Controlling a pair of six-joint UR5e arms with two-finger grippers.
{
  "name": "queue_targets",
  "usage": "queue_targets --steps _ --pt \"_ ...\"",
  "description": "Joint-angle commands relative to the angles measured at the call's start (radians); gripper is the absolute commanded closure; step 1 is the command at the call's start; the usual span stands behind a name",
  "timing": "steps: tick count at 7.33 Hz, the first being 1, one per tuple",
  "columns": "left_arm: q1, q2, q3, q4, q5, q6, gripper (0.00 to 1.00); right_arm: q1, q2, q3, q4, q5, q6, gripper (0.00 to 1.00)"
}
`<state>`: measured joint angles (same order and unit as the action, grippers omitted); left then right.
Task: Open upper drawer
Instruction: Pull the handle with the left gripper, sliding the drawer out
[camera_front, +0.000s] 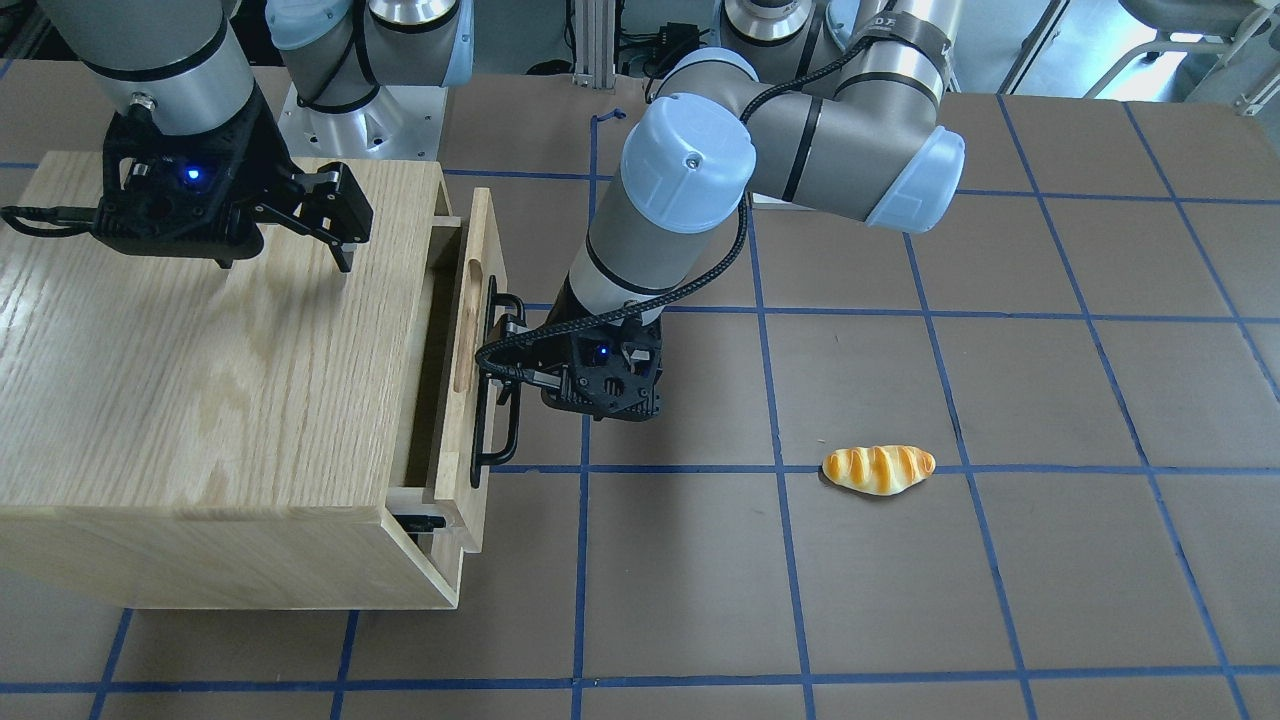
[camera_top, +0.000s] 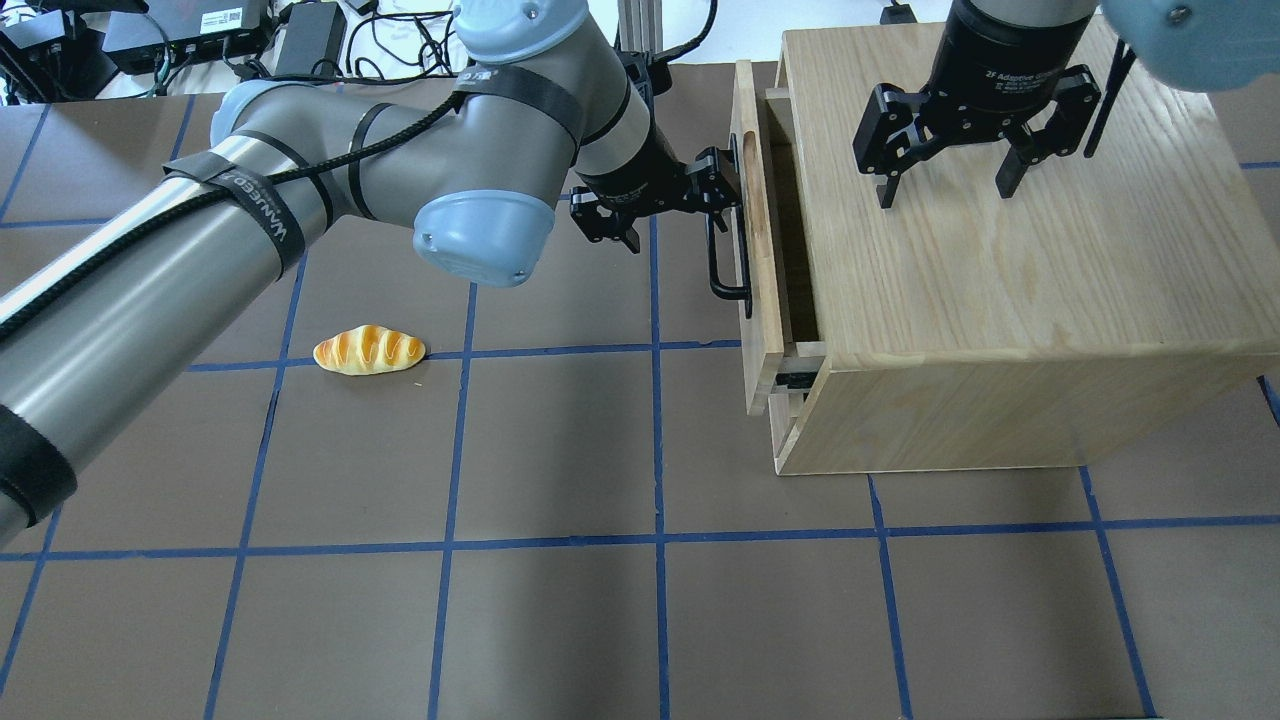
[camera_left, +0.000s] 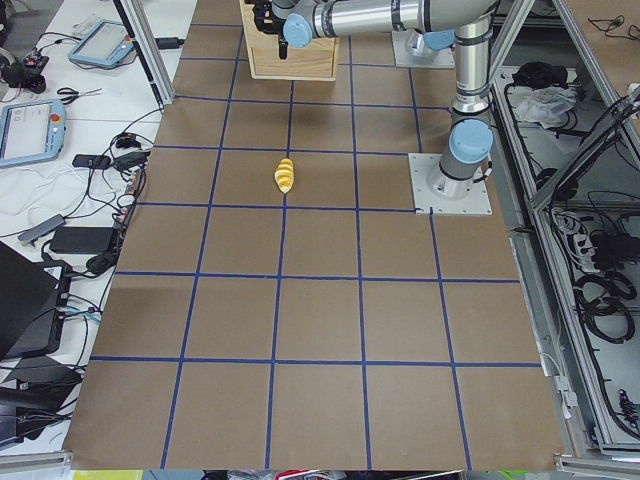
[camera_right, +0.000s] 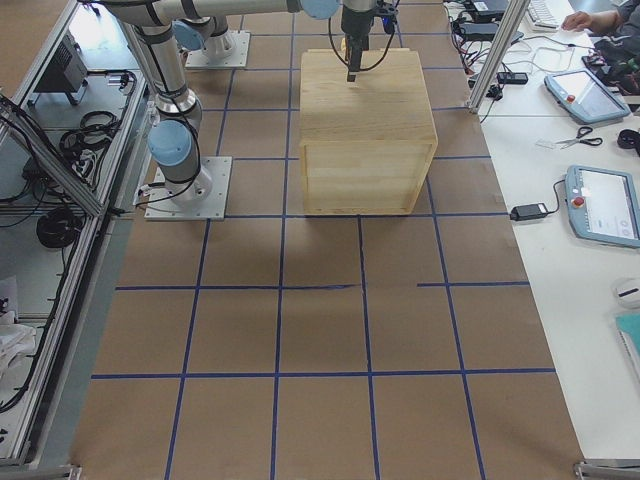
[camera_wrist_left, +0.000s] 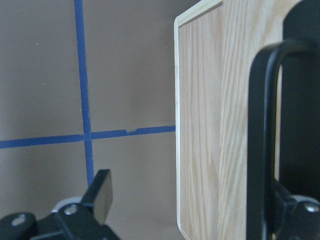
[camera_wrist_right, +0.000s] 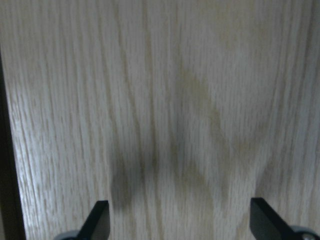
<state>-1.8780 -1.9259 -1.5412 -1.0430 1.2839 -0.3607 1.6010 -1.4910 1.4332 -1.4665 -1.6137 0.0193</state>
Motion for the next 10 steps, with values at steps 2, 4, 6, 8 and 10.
queue_targets --steps 2,4,6,8,10 --pt "0.066 0.037 -0.007 -0.061 -0.024 0.049 0.00 0.001 0.000 0.000 0.000 0.000 0.001 0.00" --pt "0.103 0.059 -0.013 -0.096 -0.026 0.077 0.00 0.001 0.000 0.001 0.000 0.000 0.001 0.00" --pt "0.109 0.070 -0.016 -0.123 -0.025 0.110 0.00 0.001 0.000 0.000 0.000 0.000 0.001 0.00" --pt "0.117 0.076 -0.043 -0.135 -0.024 0.132 0.00 0.001 0.000 0.000 0.000 0.000 -0.001 0.00" --pt "0.146 0.090 -0.045 -0.141 -0.047 0.140 0.00 0.001 0.000 0.000 0.000 0.000 -0.001 0.00"
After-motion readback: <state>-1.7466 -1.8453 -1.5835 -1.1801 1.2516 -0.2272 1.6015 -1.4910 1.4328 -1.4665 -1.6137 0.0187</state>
